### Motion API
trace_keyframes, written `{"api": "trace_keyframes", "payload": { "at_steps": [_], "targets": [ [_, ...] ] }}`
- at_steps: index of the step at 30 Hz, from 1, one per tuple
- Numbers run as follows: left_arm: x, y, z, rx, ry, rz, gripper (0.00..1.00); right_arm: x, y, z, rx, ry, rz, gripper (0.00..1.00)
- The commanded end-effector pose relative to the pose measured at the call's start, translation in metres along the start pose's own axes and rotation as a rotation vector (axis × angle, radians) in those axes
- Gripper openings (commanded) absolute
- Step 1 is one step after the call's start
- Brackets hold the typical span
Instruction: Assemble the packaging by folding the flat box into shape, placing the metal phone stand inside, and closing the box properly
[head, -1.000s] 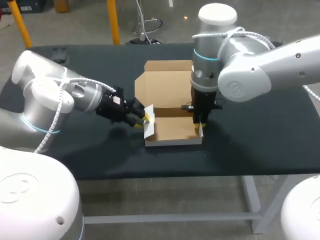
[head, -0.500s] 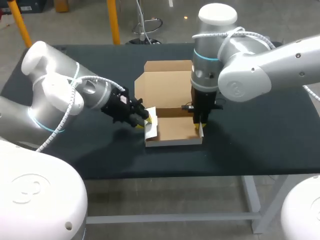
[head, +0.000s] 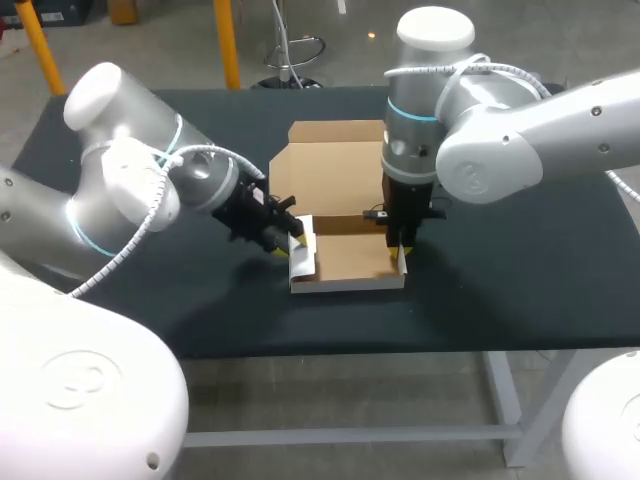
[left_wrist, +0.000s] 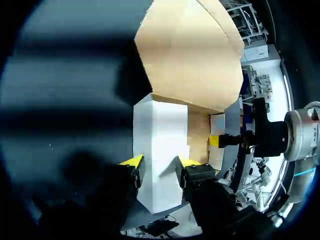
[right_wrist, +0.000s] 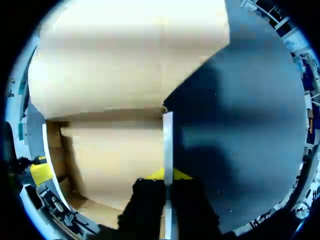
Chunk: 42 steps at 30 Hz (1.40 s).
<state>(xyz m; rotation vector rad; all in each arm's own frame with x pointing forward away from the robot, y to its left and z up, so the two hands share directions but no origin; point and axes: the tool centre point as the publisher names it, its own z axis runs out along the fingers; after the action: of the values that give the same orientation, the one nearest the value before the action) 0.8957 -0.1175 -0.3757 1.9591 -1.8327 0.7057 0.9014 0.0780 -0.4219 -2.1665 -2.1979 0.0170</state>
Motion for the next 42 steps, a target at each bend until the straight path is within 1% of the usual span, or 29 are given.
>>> {"api": "trace_keyframes", "payload": {
  "at_steps": [1,8,16,21,31,36,39,42],
  "targets": [
    [0.006,-0.001,0.002,-0.007,-0.141,-0.003,0.45,0.002,0.0,-0.001,0.003,-0.001,-0.001,0.0],
    [0.008,-0.002,0.004,-0.028,-0.2,0.0,0.45,0.002,0.0,-0.001,0.003,-0.001,-0.001,0.0],
    [0.006,-0.004,0.008,-0.036,-0.324,-0.016,0.44,0.002,0.0,-0.001,0.003,-0.001,-0.001,0.0],
    [0.003,-0.004,0.008,-0.042,-0.386,-0.032,0.44,0.002,0.0,-0.001,0.003,-0.001,-0.001,0.0],
    [-0.009,-0.004,0.003,-0.046,-0.449,-0.065,0.44,0.002,0.0,-0.001,0.003,-0.001,-0.001,0.0],
    [-0.012,-0.004,0.001,-0.045,-0.468,-0.074,0.41,0.002,0.0,-0.001,0.003,-0.001,-0.001,0.0],
    [-0.012,-0.004,0.002,-0.045,-0.492,-0.076,0.35,0.002,0.0,-0.001,0.003,-0.001,-0.001,0.0],
    [-0.012,-0.004,0.005,-0.047,-0.513,-0.078,0.36,0.002,0.0,-0.001,0.003,-0.001,-0.001,0.0]
  ]
}}
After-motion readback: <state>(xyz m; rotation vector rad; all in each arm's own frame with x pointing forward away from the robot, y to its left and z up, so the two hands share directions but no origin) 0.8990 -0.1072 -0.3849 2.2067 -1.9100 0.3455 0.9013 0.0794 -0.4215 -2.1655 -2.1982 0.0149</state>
